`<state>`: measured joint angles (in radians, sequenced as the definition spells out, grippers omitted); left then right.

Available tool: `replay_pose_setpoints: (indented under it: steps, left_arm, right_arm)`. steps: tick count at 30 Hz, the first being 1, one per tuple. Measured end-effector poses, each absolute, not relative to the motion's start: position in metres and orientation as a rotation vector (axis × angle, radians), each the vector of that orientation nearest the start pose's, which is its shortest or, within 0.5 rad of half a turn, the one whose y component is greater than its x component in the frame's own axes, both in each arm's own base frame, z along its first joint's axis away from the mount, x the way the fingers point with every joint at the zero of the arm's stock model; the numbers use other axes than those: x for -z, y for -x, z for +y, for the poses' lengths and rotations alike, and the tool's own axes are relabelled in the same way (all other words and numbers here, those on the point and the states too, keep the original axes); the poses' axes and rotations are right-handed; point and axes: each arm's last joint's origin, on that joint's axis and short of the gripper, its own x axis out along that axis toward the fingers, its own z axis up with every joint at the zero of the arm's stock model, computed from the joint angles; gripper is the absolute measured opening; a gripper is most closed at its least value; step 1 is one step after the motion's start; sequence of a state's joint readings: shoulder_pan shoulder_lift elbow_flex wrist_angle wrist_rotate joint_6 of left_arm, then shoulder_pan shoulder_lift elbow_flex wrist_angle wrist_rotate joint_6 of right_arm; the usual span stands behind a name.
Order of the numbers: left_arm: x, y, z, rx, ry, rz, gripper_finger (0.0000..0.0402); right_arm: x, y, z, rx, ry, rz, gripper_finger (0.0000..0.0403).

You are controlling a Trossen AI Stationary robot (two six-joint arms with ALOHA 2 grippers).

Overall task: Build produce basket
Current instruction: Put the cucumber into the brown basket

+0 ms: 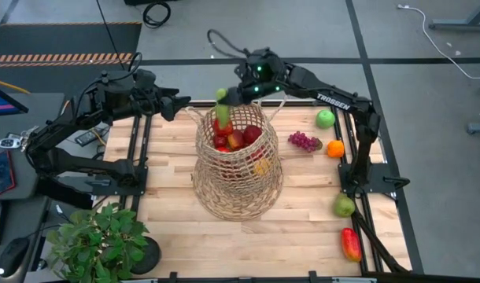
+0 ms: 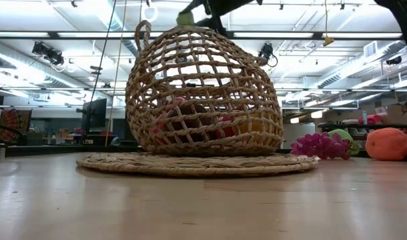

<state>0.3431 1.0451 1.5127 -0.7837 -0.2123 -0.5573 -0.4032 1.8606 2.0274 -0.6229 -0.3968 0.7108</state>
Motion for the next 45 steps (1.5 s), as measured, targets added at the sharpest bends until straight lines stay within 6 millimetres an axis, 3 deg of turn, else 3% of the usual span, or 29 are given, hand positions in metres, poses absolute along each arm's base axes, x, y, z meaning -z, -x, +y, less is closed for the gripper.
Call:
replay_pose_setpoints:
  steps: [7, 11, 20, 31, 36, 41, 45]
  left_arm:
    - [-0.466, -0.158, 0.063, -0.627, 0.558, 0.157, 0.0357]
    - [-0.467, -0.159, 0.063, -0.625, 0.558, 0.150, 0.0357]
    - [-0.469, -0.159, 0.064, -0.618, 0.554, 0.125, 0.0357]
    - [-0.469, -0.160, 0.064, -0.624, 0.615, 0.109, 0.0357]
    - [-0.469, -0.160, 0.064, -0.625, 0.622, 0.107, 0.0357]
    - [-0.469, -0.160, 0.064, -0.625, 0.626, 0.106, 0.0357]
    - [-0.468, -0.160, 0.064, -0.628, 0.671, 0.094, 0.0357]
  right_arm:
    - [-0.398, -0.388, -0.112, 0.233, -0.738, 0.605, 0.0161]
    - [-0.389, -0.386, -0.103, 0.294, -0.691, 0.697, 0.0161]
    - [-0.396, -0.385, -0.082, 0.298, -0.607, 0.727, 0.0161]
    - [-0.376, -0.388, -0.087, 0.166, -0.233, 0.806, 0.0161]
    - [-0.349, -0.399, -0.097, 0.133, -0.136, 0.857, 0.0162]
    - [-0.318, -0.418, -0.106, 0.124, -0.143, 0.888, 0.0163]
    - [-0.305, -0.424, -0.106, 0.060, -0.184, 0.918, 0.0164]
